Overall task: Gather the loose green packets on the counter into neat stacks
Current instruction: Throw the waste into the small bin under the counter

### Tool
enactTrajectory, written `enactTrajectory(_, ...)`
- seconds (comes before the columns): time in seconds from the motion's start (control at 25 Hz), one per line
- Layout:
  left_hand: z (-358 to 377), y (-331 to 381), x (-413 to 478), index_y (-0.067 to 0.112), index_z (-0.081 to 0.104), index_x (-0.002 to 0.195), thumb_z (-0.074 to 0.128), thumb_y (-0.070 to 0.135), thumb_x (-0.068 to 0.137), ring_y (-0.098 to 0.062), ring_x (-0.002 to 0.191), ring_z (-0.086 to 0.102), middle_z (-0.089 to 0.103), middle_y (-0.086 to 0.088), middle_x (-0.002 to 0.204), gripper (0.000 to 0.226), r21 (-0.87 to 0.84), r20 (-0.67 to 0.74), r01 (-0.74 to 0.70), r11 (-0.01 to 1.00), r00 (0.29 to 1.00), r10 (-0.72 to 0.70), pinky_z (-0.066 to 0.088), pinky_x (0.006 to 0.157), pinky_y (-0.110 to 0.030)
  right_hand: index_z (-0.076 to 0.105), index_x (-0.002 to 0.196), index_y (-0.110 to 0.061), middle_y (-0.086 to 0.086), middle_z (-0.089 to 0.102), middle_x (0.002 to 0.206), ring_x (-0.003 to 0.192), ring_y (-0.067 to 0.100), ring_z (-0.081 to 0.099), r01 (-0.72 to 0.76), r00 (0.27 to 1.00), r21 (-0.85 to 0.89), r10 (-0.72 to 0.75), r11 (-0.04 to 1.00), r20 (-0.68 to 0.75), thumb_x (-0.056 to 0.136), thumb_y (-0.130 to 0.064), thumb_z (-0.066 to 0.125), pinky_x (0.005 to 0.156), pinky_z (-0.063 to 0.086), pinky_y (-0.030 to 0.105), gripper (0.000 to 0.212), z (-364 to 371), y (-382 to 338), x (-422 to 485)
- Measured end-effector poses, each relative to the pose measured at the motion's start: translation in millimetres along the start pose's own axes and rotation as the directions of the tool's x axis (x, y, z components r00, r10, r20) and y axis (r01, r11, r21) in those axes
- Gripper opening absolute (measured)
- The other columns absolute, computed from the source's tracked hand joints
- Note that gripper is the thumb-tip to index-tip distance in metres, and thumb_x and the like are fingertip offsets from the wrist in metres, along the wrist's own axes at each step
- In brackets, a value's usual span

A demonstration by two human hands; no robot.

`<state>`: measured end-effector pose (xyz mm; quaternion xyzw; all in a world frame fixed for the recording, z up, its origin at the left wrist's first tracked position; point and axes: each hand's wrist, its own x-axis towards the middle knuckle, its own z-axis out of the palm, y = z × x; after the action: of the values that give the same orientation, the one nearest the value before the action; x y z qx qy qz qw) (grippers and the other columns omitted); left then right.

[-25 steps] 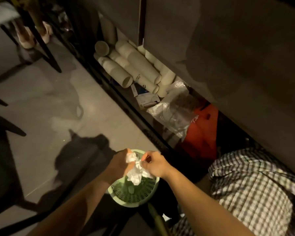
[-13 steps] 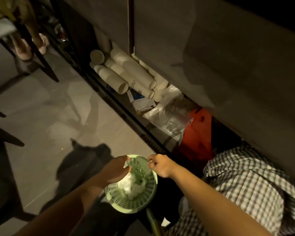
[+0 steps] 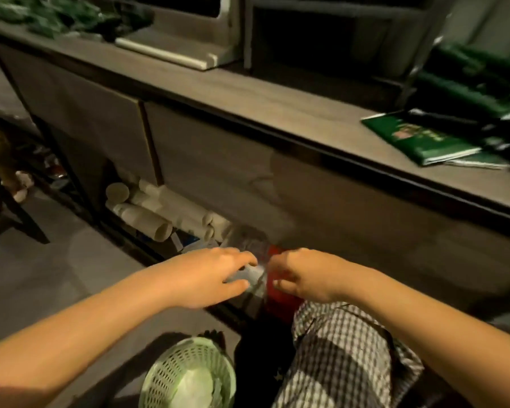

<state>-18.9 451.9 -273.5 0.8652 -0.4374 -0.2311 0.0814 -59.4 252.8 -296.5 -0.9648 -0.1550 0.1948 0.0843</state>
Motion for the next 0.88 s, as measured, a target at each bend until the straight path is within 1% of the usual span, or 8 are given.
enactTrajectory(0.08,-30.5,31.1,-1.0,0.038,0.027,0.143,0.038,0.046,0.097,0.0,0.097,0.049,0.04,0.016,0.139,0.047,0.09,-0.068,-0.086,0.992,0.993,0.092,0.042,0.086,-0.024,0.052,0.112,-0.025,0.001,0.06,0.112,0.101,0.023,0.058,-0.012,0.995,-0.026,0.01,1.0,-0.101,0.092,-0.035,0.049,0.084,0.048,0.04,0.022,-31.8,3.4,-43.2)
enactTrajectory(0.16,-56.6,60.8,0.3,0.042,0.028,0.14,0.038,0.048,0.096,0.003,0.093,0.047,0.041,0.02,0.136,0.046,0.151,-0.143,-0.167,0.974,0.972,0.188,0.041,0.086,-0.023,0.052,0.108,-0.028,-0.004,0.06,0.107,0.097,0.019,0.058,-0.049,0.982,-0.043,0.041,0.998,-0.183,0.091,-0.036,0.049,0.082,0.049,0.04,0.02,-58.7,7.3,-88.5)
enactTrajectory(0.36,-107.3,129.4,23.0,0.042,0.034,0.135,0.039,0.049,0.094,0.001,0.117,0.047,0.047,0.021,0.131,0.042,0.253,-0.29,-0.355,0.9,0.86,0.42,0.041,0.098,-0.028,0.056,0.107,-0.027,-0.012,0.058,0.093,0.081,0.007,0.053,-0.164,0.922,-0.014,0.148,0.986,-0.359,0.091,-0.028,0.053,0.075,0.046,0.029,0.016,-107.2,21.0,-180.4)
enactTrajectory(0.48,-126.5,169.1,45.2,0.04,0.035,0.134,0.04,0.046,0.095,0.003,0.114,0.046,0.048,0.022,0.127,0.04,0.298,-0.325,-0.431,0.852,0.793,0.515,0.04,0.096,-0.022,0.057,0.112,-0.026,-0.012,0.061,0.098,0.084,0.004,0.056,-0.256,0.865,0.039,0.247,0.966,-0.437,0.094,-0.028,0.052,0.075,0.046,0.023,0.019,-127.0,36.9,-224.7)
enactTrajectory(0.56,-136.0,197.0,61.1,0.04,0.038,0.131,0.041,0.045,0.095,0.004,0.11,0.046,0.049,0.022,0.124,0.037,0.302,-0.342,-0.48,0.824,0.752,0.564,0.04,0.094,-0.021,0.057,0.113,-0.026,-0.015,0.061,0.101,0.088,0.001,0.057,-0.331,0.808,0.084,0.328,0.94,-0.489,0.094,-0.028,0.052,0.077,0.047,0.018,0.019,-135.3,52.7,-252.1)
enactTrajectory(0.68,-145.3,238.4,90.5,0.038,0.044,0.127,0.044,0.044,0.093,0.001,0.109,0.05,0.053,0.019,0.12,0.034,0.283,-0.375,-0.546,0.789,0.694,0.615,0.043,0.095,-0.029,0.057,0.106,-0.029,-0.018,0.06,0.094,0.084,0.0,0.056,-0.441,0.711,0.143,0.442,0.886,-0.546,0.094,-0.026,0.051,0.072,0.045,0.017,0.014,-142.1,79.7,-288.4)
enactTrajectory(0.8,-145.6,274.0,126.3,0.032,0.046,0.127,0.045,0.042,0.094,-0.004,0.112,0.05,0.052,0.015,0.124,0.035,0.277,-0.413,-0.585,0.763,0.644,0.644,0.043,0.096,-0.032,0.058,0.105,-0.028,-0.015,0.061,0.096,0.088,0.004,0.057,-0.526,0.601,0.216,0.539,0.822,-0.59,0.094,-0.023,0.05,0.076,0.049,0.024,0.015,-144.2,108.3,-317.9)
enactTrajectory(0.88,-141.8,296.5,152.4,0.029,0.042,0.133,0.047,0.041,0.094,-0.009,0.123,0.044,0.045,0.009,0.134,0.042,0.279,-0.395,-0.589,0.758,0.649,0.65,0.038,0.102,-0.031,0.059,0.106,-0.024,-0.009,0.061,0.103,0.094,0.01,0.058,-0.592,0.515,0.249,0.597,0.767,-0.616,0.094,-0.02,0.051,0.08,0.05,0.029,0.015,-143.8,132.5,-335.3)
